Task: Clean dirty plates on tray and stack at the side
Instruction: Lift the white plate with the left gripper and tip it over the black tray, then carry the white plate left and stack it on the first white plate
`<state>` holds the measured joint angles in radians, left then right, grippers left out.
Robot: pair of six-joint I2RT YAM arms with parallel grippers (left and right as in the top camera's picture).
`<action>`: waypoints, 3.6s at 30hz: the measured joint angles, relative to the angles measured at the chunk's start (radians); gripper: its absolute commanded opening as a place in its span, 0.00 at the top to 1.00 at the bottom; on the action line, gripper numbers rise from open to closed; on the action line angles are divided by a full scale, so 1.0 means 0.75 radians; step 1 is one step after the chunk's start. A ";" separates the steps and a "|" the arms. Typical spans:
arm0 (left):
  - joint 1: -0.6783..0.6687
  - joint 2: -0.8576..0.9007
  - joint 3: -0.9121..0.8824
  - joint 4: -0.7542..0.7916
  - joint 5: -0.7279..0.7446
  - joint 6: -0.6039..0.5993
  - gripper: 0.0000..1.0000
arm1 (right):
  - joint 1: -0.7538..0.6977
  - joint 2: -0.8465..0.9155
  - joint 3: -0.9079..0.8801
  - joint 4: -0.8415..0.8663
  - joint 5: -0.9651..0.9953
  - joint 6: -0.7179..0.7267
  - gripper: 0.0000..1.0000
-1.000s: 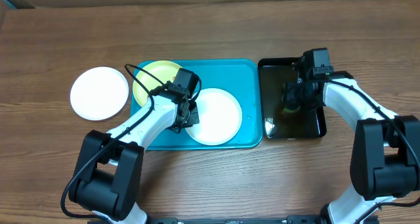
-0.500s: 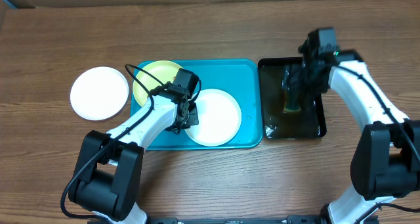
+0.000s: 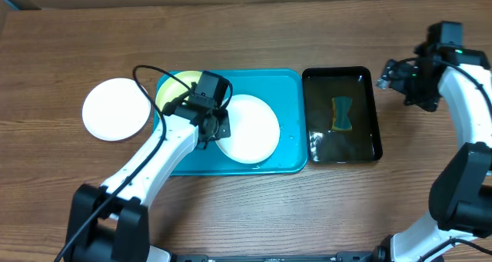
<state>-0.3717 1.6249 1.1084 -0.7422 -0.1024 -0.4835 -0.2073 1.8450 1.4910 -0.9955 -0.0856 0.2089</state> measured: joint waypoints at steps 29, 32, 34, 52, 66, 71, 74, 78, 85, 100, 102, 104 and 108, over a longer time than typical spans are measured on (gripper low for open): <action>-0.227 -0.009 0.380 0.144 -0.130 0.097 0.96 | -0.058 0.000 0.000 -0.001 0.000 0.001 0.00; -0.317 -0.001 0.381 0.174 -0.193 0.096 0.96 | -0.058 0.000 0.000 -0.001 0.001 0.001 0.00; -0.376 0.010 0.381 0.186 -0.253 0.097 0.96 | -0.058 0.000 0.000 0.001 0.000 0.001 0.00; -0.780 0.143 0.381 0.481 -0.822 0.435 0.96 | -0.058 0.000 0.000 -0.001 0.000 0.001 0.00; -1.012 0.147 0.381 0.727 -1.158 0.983 0.96 | -0.058 0.000 0.000 0.000 0.000 0.001 0.00; -1.012 0.151 0.381 0.816 -1.211 1.115 0.96 | -0.058 0.000 0.000 -0.001 0.000 0.001 0.00; -1.013 0.151 0.381 0.891 -1.250 1.197 0.96 | -0.058 0.000 0.000 -0.001 0.000 0.001 0.00; -1.024 0.151 0.381 0.948 -1.294 1.291 0.96 | -0.058 0.000 0.000 0.000 0.000 0.002 0.00; -1.030 0.153 0.381 1.092 -1.341 1.366 0.96 | -0.058 0.000 0.000 0.000 0.000 0.001 0.00; -0.980 0.153 0.393 0.811 -1.364 1.042 0.96 | -0.058 0.000 0.000 0.001 0.000 0.001 0.00; -0.945 0.153 0.393 0.635 -1.285 0.867 0.96 | -0.058 0.000 0.000 0.001 0.001 0.001 0.00; -0.899 0.156 0.392 0.509 -1.180 0.685 0.96 | -0.058 0.000 0.000 0.001 0.001 0.002 0.00; -0.770 0.163 0.392 0.411 -0.908 0.418 0.96 | -0.058 0.000 0.000 0.000 0.001 0.001 0.00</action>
<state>-0.9493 1.7470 1.4021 -0.4335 -0.7834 -0.1703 -0.2508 1.8450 1.4910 -0.9955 -0.0853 0.2096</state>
